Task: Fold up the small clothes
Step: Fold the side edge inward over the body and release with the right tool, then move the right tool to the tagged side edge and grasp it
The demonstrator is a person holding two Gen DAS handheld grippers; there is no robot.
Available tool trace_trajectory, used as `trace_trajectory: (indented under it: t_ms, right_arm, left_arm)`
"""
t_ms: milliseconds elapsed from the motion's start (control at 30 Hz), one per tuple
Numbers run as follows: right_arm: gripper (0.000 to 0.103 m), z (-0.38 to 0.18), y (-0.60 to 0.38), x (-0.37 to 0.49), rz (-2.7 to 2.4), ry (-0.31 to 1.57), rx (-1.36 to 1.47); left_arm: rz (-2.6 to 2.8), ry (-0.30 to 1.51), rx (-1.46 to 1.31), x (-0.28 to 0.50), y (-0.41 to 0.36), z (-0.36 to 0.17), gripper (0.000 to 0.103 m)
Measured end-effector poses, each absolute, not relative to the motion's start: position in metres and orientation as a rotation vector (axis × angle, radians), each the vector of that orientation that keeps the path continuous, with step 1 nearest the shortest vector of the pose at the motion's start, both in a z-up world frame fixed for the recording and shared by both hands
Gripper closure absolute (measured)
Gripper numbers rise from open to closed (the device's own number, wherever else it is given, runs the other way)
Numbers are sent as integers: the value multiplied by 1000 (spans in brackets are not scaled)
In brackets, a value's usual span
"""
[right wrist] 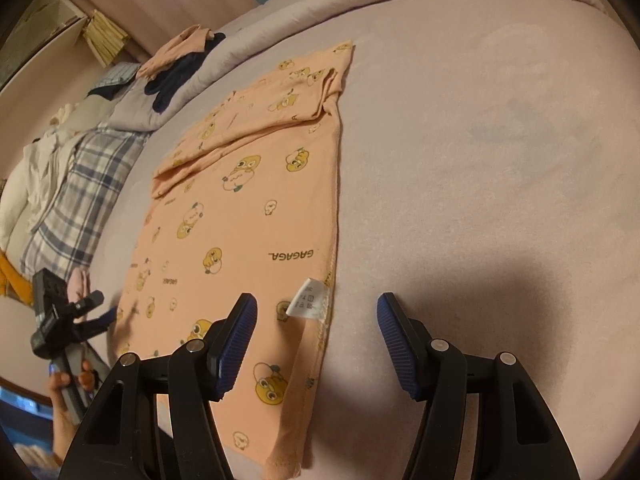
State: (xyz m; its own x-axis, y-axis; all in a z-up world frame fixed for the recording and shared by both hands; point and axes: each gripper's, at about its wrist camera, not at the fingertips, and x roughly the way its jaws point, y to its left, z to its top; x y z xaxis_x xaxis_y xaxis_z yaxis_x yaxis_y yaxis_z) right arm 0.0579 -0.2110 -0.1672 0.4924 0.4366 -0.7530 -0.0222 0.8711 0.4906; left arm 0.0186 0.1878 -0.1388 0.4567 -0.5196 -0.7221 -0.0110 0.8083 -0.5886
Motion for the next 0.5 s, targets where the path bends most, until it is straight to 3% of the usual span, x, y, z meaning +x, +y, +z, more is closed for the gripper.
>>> trace_trajectory:
  t_ms: [500]
  right_arm:
    - [40, -168, -197, 79, 308, 1023, 417]
  left_arm:
    - [-382, 1058, -538, 48, 179, -138, 1]
